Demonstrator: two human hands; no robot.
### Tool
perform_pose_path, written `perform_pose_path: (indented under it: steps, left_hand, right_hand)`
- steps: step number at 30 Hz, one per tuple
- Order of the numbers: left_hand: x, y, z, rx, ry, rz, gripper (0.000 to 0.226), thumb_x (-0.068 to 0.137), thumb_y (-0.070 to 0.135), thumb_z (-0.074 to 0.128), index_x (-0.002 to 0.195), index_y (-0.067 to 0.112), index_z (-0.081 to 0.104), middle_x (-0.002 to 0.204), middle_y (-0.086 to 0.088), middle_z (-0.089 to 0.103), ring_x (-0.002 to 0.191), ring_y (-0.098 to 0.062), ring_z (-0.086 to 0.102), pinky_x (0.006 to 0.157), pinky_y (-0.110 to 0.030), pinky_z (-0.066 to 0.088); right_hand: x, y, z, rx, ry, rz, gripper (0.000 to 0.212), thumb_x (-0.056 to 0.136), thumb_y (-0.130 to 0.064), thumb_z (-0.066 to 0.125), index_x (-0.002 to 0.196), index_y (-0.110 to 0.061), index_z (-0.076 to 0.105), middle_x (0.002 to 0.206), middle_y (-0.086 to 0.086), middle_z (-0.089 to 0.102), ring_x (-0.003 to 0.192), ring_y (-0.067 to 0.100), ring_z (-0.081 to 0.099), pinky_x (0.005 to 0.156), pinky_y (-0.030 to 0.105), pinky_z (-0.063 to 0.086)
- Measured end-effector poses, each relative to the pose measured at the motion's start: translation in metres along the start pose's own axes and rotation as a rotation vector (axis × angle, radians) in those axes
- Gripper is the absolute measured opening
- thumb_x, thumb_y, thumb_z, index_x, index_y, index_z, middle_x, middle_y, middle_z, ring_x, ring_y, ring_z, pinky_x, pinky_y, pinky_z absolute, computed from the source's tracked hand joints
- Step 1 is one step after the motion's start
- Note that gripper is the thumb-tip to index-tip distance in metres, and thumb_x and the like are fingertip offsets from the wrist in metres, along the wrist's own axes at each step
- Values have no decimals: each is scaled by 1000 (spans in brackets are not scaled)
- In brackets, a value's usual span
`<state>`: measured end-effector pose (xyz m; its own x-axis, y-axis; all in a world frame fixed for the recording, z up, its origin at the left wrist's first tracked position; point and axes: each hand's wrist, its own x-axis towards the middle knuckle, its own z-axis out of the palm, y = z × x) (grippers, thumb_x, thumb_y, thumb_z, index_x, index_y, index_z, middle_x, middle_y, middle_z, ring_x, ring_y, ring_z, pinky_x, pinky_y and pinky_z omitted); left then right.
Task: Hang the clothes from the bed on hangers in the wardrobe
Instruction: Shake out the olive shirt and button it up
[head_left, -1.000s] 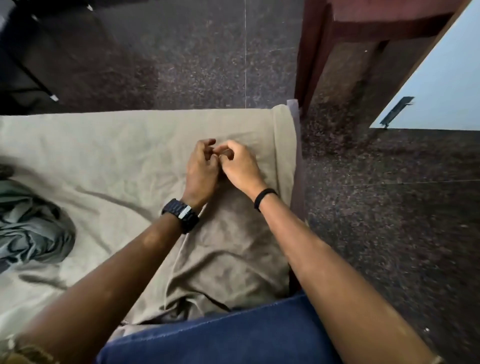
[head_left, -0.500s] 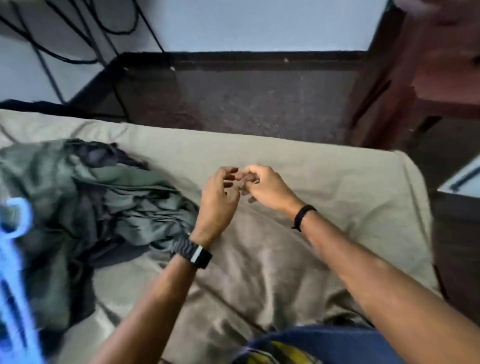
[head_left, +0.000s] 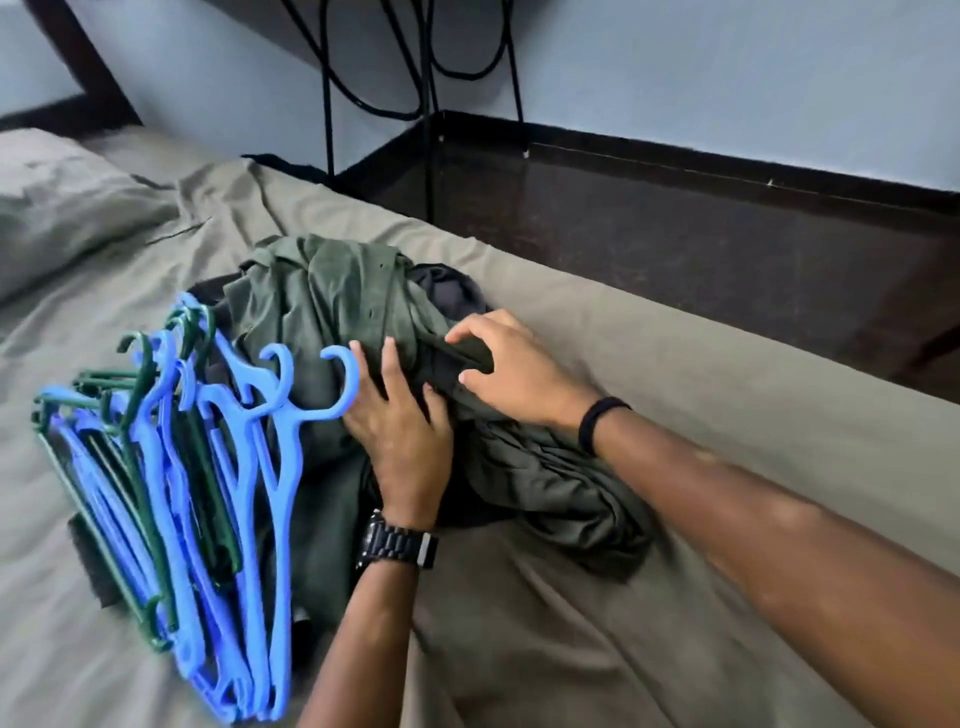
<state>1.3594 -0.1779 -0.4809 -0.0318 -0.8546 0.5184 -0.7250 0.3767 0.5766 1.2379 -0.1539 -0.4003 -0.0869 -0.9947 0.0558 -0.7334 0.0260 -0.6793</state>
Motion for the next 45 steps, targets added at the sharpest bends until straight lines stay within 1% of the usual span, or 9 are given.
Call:
perform_pose_path:
  steps: [6,18,22,25,30,36,38,42,45]
  left_hand:
    - [-9,-17,35,-187,122,66,47,90,14,47,132,-9,43,146,-34,31,137,-42,28,116,-45,18]
    - [5,10,-8,-488,152,-223,51,88,16,50,134,-4,43,138,-20,39,132,-30,34,111,-19,18]
    - [10,17,-20,-198,42,-193,58,90,17,55,143,7,34,154,-17,25,144,-30,17,116,-38,9]
    - [17,23,-17,-60,-15,-172,56,94,19,54,145,7,33,142,-16,43,134,-33,34,109,-40,19]
    - [4,55,-8,109,-162,-8,19,90,12,55,105,4,64,108,-20,57,101,-40,50,84,-46,33]
    - [-71,118,6,-313,-302,157,8,89,9,61,94,2,63,113,-14,52,105,-24,50,97,-20,33]
    - [-91,139,12,-395,-386,111,12,91,9,60,99,1,64,111,-13,55,102,-22,52,91,-13,31]
    - [-112,166,18,-481,-546,-86,20,94,12,58,107,-1,63,107,-14,62,104,-27,55,86,-19,32]
    - [-129,177,13,-512,-681,-71,15,95,13,55,104,2,61,103,-9,62,99,-24,56,86,-26,37]
  right_hand:
    - [31,-4,20,-153,-53,-33,70,93,-31,58,151,-21,21,149,9,37,135,30,38,110,38,31]
    - [9,38,-37,63,144,129,26,95,-12,54,115,-1,67,119,12,67,116,25,58,96,26,38]
    - [-43,72,-79,218,126,184,24,94,-6,56,115,0,66,117,9,68,107,16,63,99,36,46]
    - [-81,89,-100,484,106,196,23,90,4,57,100,-11,71,90,-10,74,78,0,66,76,21,53]
    - [-139,129,-135,556,172,336,35,82,5,60,65,-21,78,77,-7,73,66,2,65,60,14,49]
    - [-175,149,-143,599,75,486,14,89,-15,58,92,-9,70,108,5,68,96,12,61,82,21,48]
    - [-176,145,-135,563,32,529,38,91,-36,55,110,-6,68,117,8,66,108,13,60,92,20,44]
    - [-157,127,-112,559,106,569,56,90,-59,46,105,-10,68,111,7,67,110,24,61,78,24,45]
    - [-142,119,-99,541,-57,578,54,87,-52,61,120,-9,63,121,7,65,119,27,57,101,37,45]
